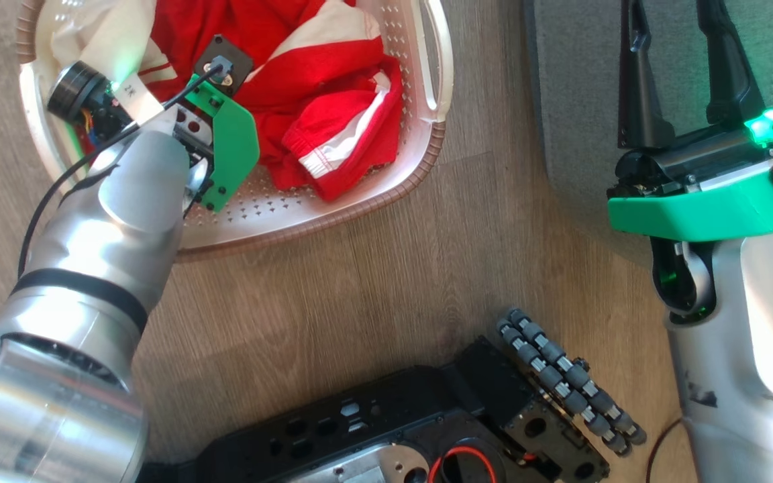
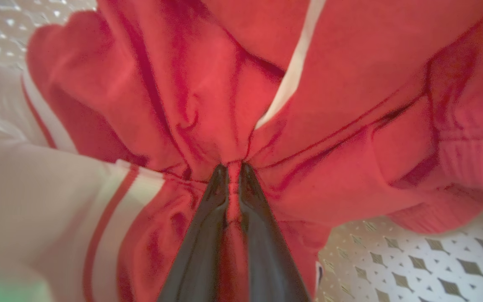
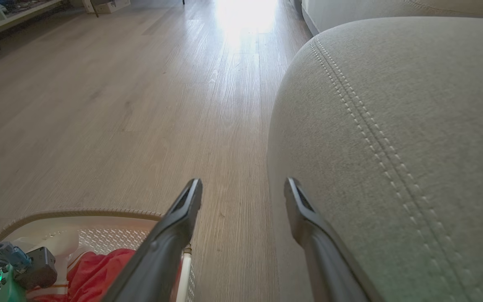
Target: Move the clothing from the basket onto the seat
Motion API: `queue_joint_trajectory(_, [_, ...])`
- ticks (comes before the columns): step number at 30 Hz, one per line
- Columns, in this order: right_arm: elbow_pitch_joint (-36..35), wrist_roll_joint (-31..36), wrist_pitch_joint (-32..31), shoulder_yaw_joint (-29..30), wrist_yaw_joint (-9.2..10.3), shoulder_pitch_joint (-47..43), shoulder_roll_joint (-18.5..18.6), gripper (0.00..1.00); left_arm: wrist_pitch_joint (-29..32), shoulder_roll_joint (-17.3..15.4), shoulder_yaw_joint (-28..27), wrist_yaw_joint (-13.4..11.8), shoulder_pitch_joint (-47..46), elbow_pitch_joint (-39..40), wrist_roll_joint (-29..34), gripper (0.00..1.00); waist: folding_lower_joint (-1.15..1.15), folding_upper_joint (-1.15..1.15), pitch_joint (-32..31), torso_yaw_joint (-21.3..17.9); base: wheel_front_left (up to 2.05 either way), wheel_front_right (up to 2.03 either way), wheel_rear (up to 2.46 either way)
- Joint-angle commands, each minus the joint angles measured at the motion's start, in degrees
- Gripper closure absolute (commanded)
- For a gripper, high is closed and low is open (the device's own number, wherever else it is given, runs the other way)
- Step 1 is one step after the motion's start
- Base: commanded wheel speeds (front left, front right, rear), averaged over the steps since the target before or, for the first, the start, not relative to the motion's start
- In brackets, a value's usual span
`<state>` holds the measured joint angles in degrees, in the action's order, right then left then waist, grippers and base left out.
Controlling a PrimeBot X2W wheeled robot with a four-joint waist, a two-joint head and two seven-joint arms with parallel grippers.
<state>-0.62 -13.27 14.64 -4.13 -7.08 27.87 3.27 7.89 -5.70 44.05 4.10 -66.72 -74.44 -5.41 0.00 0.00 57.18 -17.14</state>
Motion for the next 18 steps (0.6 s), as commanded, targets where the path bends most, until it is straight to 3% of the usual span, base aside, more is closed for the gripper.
queue_joint_trajectory(1, [-1.24,-0.11,0.36,-0.67,-0.41,-1.23,-0.39,0.0,-1.02,-0.07,-0.23,0.12,0.79,0.58,-0.52,1.0,0.0,0.0,-0.7,0.32,0.0,0.0,0.0])
queue_joint_trajectory(18, [0.68,2.51,0.36,1.18,-0.41,-1.99,-0.39,0.0,-10.81,2.74,-0.16,1.96,5.58,3.34,-6.08,1.0,0.0,0.0,-13.12,5.13,0.0,0.0,0.0])
